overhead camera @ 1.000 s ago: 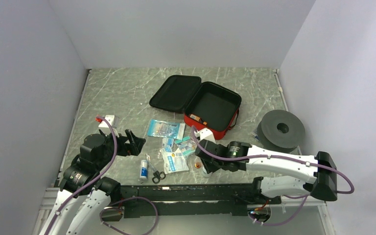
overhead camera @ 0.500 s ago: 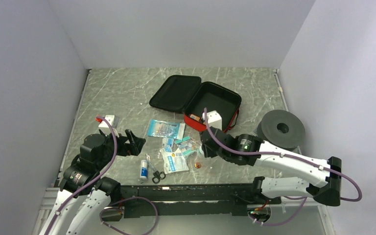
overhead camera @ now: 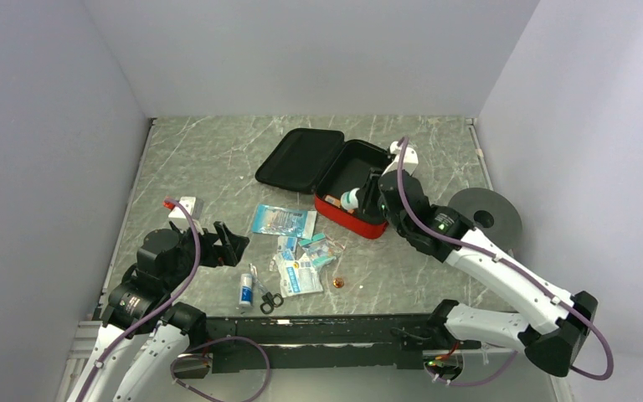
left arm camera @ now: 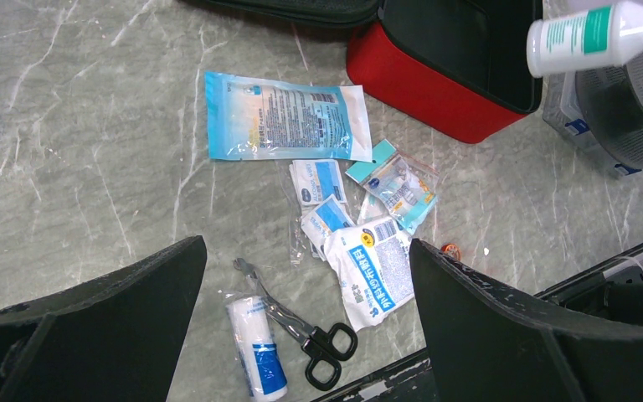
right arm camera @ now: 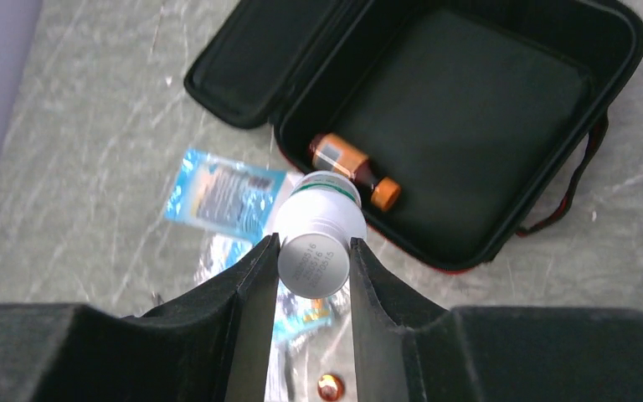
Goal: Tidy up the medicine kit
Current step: Pick up the pill bottle at the center of the board, then place the pill bottle in the medicine box.
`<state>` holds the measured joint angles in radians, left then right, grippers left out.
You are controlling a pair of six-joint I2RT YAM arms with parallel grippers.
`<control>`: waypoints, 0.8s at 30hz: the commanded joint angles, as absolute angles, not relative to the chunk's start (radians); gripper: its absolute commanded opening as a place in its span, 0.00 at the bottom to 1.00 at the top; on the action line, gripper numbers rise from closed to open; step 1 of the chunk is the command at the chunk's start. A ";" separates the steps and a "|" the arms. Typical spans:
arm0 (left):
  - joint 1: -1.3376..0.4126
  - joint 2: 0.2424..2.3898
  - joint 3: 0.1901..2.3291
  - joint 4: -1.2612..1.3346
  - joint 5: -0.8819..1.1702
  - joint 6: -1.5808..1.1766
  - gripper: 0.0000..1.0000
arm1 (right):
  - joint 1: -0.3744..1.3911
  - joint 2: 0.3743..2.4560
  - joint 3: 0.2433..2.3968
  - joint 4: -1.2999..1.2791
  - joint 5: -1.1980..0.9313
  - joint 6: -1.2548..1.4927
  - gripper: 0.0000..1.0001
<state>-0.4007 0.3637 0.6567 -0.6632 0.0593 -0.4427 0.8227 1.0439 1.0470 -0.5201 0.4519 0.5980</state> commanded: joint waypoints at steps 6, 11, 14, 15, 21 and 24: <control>-0.405 0.359 0.690 -0.641 0.078 -0.448 0.99 | 0.614 1.122 0.984 -0.158 0.295 0.689 0.00; -0.405 0.359 0.690 -0.641 0.079 -0.448 0.98 | 0.509 1.172 0.914 -0.042 0.169 0.766 0.00; -0.405 0.357 0.690 -0.640 0.080 -0.448 0.99 | 0.485 1.204 0.885 0.019 0.149 0.783 0.00; -0.405 0.357 0.690 -0.640 0.081 -0.448 0.99 | 0.476 1.215 0.873 0.056 0.133 0.791 0.00; -0.405 0.357 0.690 -0.640 0.080 -0.448 0.99 | 0.429 1.284 0.811 0.169 0.056 0.859 0.00; -0.405 0.358 0.690 -0.640 0.081 -0.448 0.99 | 0.407 1.311 0.767 0.236 0.051 0.911 0.00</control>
